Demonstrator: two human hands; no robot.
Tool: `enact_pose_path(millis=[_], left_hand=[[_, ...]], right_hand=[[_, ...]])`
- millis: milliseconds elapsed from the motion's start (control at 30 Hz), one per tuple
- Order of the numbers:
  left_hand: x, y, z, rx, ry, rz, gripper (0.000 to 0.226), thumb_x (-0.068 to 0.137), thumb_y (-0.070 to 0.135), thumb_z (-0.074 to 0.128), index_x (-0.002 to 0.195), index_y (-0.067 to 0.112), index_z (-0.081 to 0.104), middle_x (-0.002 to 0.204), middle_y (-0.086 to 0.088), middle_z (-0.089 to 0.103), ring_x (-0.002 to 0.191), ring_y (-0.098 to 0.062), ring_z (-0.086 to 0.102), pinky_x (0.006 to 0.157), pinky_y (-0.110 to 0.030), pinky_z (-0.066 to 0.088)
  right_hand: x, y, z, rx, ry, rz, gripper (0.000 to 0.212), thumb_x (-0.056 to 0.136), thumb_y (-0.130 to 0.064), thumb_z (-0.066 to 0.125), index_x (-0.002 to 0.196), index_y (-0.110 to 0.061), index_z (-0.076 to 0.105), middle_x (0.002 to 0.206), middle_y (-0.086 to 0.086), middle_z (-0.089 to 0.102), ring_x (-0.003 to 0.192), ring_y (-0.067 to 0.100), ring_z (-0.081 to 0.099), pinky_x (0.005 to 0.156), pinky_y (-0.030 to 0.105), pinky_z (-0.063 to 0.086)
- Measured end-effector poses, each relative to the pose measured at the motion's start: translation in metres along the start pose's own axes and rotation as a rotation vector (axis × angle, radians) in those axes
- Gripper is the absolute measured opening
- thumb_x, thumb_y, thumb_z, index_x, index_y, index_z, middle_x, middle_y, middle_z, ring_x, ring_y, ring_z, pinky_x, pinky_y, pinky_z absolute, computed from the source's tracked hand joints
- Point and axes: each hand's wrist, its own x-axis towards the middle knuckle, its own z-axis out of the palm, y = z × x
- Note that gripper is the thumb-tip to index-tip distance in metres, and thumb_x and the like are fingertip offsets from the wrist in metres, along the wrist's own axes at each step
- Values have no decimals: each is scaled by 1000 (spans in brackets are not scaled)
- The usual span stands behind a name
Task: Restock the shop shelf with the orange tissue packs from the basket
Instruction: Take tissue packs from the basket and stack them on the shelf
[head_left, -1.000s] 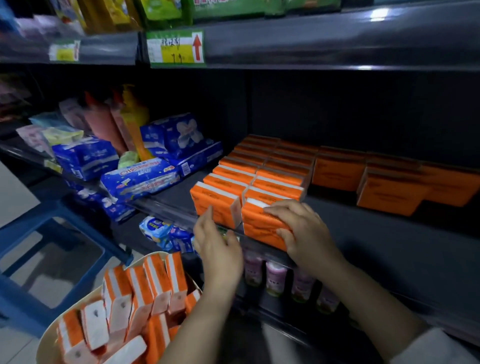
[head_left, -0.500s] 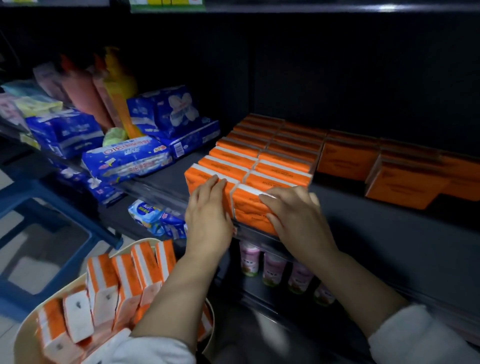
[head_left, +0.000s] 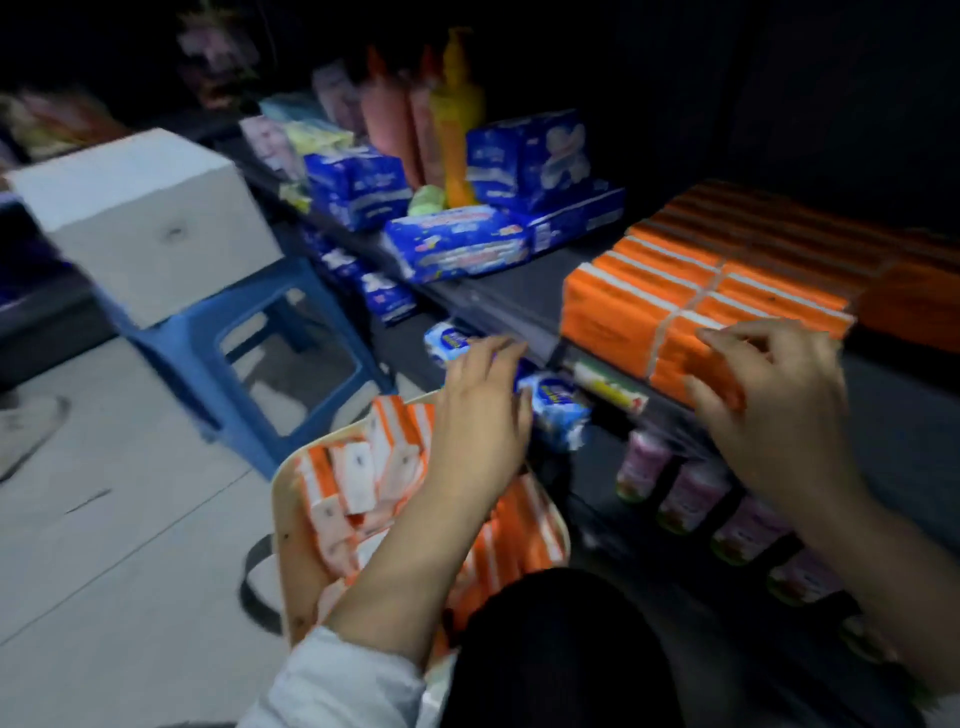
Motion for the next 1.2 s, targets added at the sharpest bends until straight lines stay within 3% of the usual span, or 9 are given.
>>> enact_pose_path(millis=[167, 333, 433, 533, 633, 733, 933, 1067, 1200], left_hand=[[-96, -113, -46, 293, -194, -286, 44, 87, 40, 53, 121, 14, 61, 121, -10, 61, 111, -31, 55, 96, -39, 41], [-140, -152, -56, 253, -353, -594, 48, 87, 44, 59, 130, 24, 53, 130, -5, 58, 117, -27, 53, 92, -37, 45], [-148, -163, -42, 224, -419, -551, 52, 83, 52, 55, 130, 29, 50, 136, -2, 51, 123, -25, 47, 98, -40, 44], [-146, -162, -26, 329, -497, -449, 56, 87, 44, 54, 139, 30, 38, 143, 0, 42, 128, -25, 39, 105, -40, 36], [-141, -160, -13, 408, -580, -388, 55, 93, 32, 49, 143, 28, 29, 146, 0, 37, 132, -24, 33, 102, -42, 37], [-140, -166, -7, 410, -621, -372, 40, 97, 25, 39, 136, 25, 37, 138, -2, 45, 126, -25, 41, 97, -42, 40], [-130, -177, -37, -175, -422, -490, 31, 90, 25, 59, 121, 21, 53, 116, -2, 61, 104, -16, 57, 87, -30, 46], [-119, -162, -80, -800, -418, -663, 31, 93, 29, 56, 122, 21, 50, 115, -7, 65, 105, -23, 64, 94, -44, 51], [-120, -147, -96, -1092, -512, -687, 36, 91, 28, 54, 122, 11, 49, 115, -18, 66, 107, -29, 65, 92, -42, 53]], right_hand=[[-4, -58, 24, 188, -140, -146, 36, 80, -30, 55, 107, -10, 67, 100, 11, 60, 91, 28, 48, 85, 38, 37], [-16, -121, 49, 287, -480, -126, 40, 78, -18, 71, 117, -14, 64, 110, 7, 59, 106, 30, 52, 91, 33, 36], [-23, -152, 56, 353, -601, -110, 44, 83, -25, 63, 125, -16, 58, 119, 5, 54, 114, 25, 47, 95, 29, 34], [-29, -174, 63, 378, -650, -55, 48, 82, -35, 54, 126, -16, 57, 122, 6, 53, 114, 25, 47, 96, 37, 41], [-40, -188, 73, 418, -693, 20, 45, 85, -25, 59, 128, -16, 53, 124, 5, 51, 115, 24, 47, 95, 33, 41], [-51, -187, 80, 385, -821, 61, 44, 86, -25, 58, 129, -23, 50, 128, 1, 47, 119, 19, 43, 99, 31, 38], [-49, -167, 87, 397, -868, 160, 59, 78, -27, 70, 132, -25, 47, 126, 0, 49, 118, 15, 47, 94, 23, 38], [-40, -178, 86, 544, -933, 245, 87, 74, -32, 75, 145, -26, 25, 142, -3, 38, 124, 14, 43, 99, 26, 35], [-37, -191, 78, 582, -1026, 248, 63, 85, -37, 64, 139, -27, 33, 117, -8, 47, 96, 6, 47, 79, 22, 41]])
